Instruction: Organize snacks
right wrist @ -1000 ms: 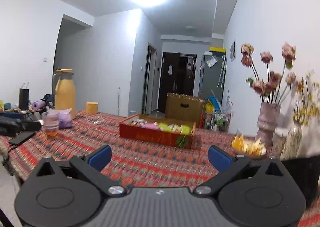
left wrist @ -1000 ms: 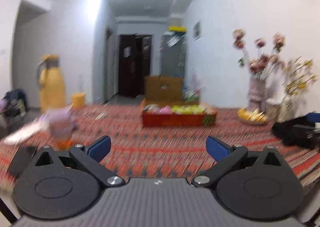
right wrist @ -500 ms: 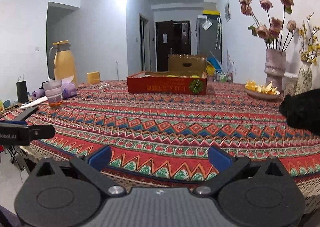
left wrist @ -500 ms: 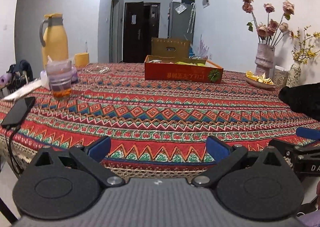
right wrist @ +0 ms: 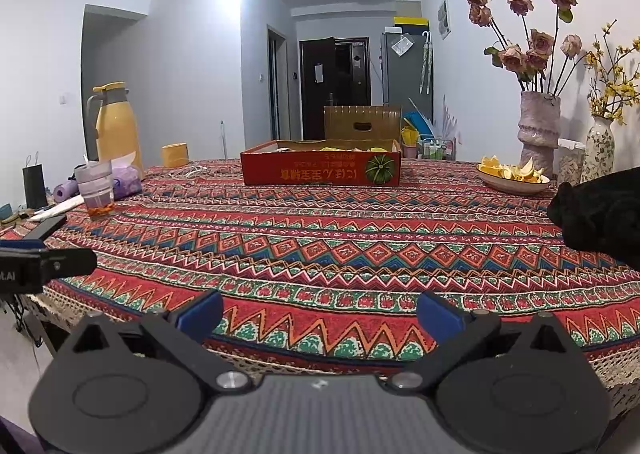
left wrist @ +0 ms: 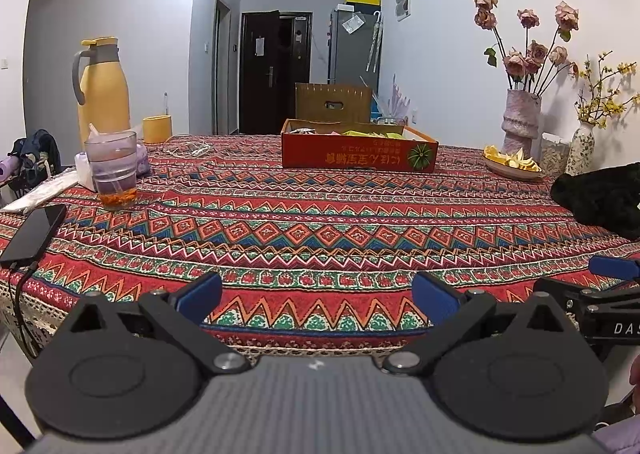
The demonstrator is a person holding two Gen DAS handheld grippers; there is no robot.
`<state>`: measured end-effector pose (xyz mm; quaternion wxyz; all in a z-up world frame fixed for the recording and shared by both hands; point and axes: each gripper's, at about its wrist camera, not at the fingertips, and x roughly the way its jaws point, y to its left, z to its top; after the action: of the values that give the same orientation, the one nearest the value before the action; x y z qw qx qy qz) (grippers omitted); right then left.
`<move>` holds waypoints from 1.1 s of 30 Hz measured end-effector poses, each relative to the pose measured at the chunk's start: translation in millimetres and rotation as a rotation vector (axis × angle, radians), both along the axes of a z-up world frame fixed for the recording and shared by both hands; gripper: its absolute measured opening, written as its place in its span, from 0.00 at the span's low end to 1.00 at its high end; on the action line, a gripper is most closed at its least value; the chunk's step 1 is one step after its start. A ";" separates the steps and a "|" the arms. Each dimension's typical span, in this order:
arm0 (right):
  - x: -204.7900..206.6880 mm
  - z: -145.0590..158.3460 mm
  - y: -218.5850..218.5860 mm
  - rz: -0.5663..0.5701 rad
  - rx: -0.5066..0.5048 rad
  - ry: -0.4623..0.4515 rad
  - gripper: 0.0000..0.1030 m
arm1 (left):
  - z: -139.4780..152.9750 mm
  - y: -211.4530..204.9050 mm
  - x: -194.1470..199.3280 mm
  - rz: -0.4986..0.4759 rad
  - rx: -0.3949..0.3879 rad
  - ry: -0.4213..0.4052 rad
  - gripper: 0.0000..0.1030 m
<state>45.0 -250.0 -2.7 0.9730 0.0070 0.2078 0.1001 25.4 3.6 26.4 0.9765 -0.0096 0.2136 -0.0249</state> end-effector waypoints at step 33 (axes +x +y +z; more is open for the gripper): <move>-1.8 -0.3 0.1 0.010 -0.006 -0.002 1.00 | -0.3 -0.9 -1.9 -0.009 0.016 -0.007 1.00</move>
<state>43.2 -249.8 -3.0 0.9727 0.0031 0.2071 0.1043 23.6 2.7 26.1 0.9773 -0.0010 0.2102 -0.0279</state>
